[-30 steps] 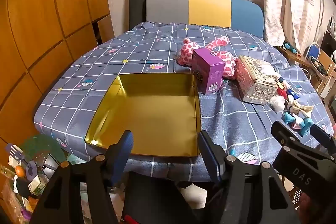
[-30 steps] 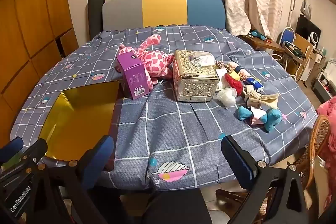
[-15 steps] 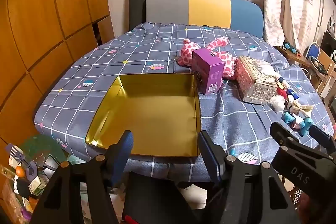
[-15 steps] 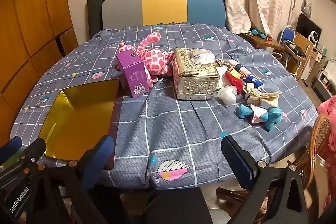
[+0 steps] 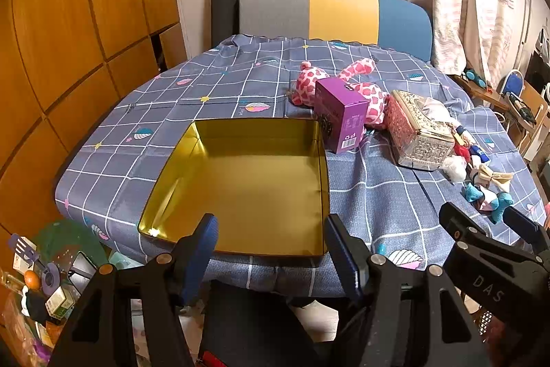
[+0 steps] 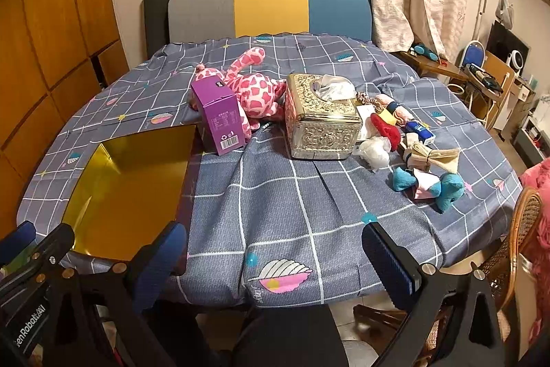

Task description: Organize soft objects

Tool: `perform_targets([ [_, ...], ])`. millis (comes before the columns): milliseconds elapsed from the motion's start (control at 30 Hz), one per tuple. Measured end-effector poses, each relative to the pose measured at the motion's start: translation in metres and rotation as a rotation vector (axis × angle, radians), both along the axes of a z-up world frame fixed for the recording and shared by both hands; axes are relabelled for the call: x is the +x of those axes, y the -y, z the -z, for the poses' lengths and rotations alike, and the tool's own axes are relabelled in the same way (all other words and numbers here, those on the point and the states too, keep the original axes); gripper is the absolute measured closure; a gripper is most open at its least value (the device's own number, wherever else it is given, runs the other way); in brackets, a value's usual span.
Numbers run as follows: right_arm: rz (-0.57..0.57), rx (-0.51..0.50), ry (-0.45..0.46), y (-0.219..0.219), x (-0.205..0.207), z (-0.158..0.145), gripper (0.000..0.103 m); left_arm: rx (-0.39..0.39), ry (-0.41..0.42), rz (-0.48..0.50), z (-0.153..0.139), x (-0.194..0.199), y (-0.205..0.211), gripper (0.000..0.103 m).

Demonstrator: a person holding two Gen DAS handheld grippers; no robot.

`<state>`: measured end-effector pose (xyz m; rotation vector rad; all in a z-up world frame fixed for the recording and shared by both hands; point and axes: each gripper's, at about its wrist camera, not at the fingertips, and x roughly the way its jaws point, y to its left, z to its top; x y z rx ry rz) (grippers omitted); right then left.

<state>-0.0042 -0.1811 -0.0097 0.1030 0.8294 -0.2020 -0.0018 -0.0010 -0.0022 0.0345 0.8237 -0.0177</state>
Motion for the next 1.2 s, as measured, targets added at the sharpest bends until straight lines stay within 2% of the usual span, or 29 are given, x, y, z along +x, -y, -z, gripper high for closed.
perform_targets([
  [1200,-0.027,0.002,-0.036,-0.0039,0.0059,0.0085,0.000,-0.007,-0.022,-0.007,0.0070,0.0018,-0.0006,0.038],
])
